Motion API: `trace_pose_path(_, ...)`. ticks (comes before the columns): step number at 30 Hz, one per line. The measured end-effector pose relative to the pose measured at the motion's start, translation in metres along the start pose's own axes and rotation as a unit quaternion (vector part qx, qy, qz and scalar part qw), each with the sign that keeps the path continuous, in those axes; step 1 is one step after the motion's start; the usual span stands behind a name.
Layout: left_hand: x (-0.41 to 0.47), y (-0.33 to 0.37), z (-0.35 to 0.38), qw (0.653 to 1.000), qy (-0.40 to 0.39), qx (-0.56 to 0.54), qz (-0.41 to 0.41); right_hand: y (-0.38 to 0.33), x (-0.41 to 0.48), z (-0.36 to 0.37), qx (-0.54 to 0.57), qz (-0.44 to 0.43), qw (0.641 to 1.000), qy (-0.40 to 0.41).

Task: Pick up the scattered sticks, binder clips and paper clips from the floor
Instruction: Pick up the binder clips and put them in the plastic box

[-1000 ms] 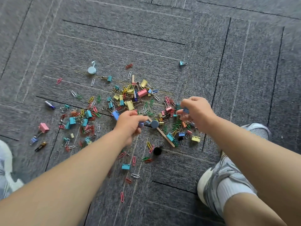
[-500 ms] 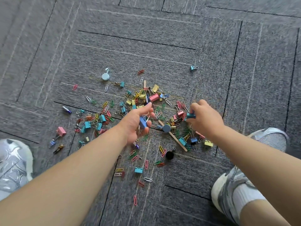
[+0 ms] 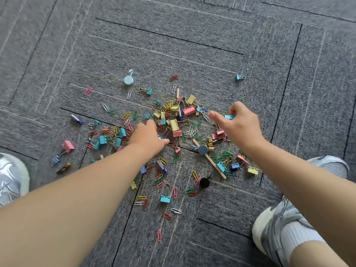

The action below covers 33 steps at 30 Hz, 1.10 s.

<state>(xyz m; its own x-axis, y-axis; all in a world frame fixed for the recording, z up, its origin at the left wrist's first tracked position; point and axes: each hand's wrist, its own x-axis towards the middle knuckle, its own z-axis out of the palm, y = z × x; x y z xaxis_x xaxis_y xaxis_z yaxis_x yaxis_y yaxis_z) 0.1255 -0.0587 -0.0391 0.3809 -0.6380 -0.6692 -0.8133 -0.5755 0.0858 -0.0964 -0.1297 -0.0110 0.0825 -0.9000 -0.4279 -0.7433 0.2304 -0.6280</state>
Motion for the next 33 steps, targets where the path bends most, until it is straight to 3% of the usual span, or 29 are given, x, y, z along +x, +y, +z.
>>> trace_pose_path(4, -0.003, -0.001, 0.003, 0.998, 0.017, -0.053, -0.002, -0.014, 0.002, 0.018, -0.016, 0.004, 0.999, -0.046)
trace_pose_path(7, -0.002, -0.009, 0.0, 0.99, 0.016, -0.14, 0.01, -0.032, -0.002, 0.038, -0.079, -0.051, 0.992, -0.085)
trace_pose_path(14, -0.012, -0.029, -0.013, 0.912, -0.096, -0.399, -0.022, -0.069, -0.008, 0.095, -0.291, -0.195, 0.924, -0.153)
trace_pose_path(16, -0.013, -0.037, -0.014, 0.92, -0.088, -0.382, -0.017, -0.065, -0.011, 0.107, -0.348, -0.196, 0.901, -0.17)
trace_pose_path(18, -0.014, -0.044, -0.013, 0.955, -0.056, -0.292, 0.01, -0.058, -0.014, 0.112, -0.353, -0.19, 0.9, -0.171)
trace_pose_path(20, -0.016, -0.044, -0.01, 0.979, -0.038, -0.197, 0.026, -0.054, -0.013, 0.111, -0.331, -0.178, 0.912, -0.163)
trace_pose_path(24, -0.017, -0.032, 0.006, 0.995, -0.027, -0.092, 0.032, -0.051, -0.007, 0.102, -0.21, -0.086, 0.964, -0.136)
trace_pose_path(28, -0.016, -0.019, 0.017, 0.995, 0.037, -0.088, -0.024, -0.04, -0.007, 0.088, -0.208, -0.098, 0.966, -0.119)
trace_pose_path(33, -0.019, -0.015, 0.017, 0.991, 0.026, -0.116, -0.055, -0.028, -0.012, 0.078, -0.199, -0.144, 0.965, -0.088)
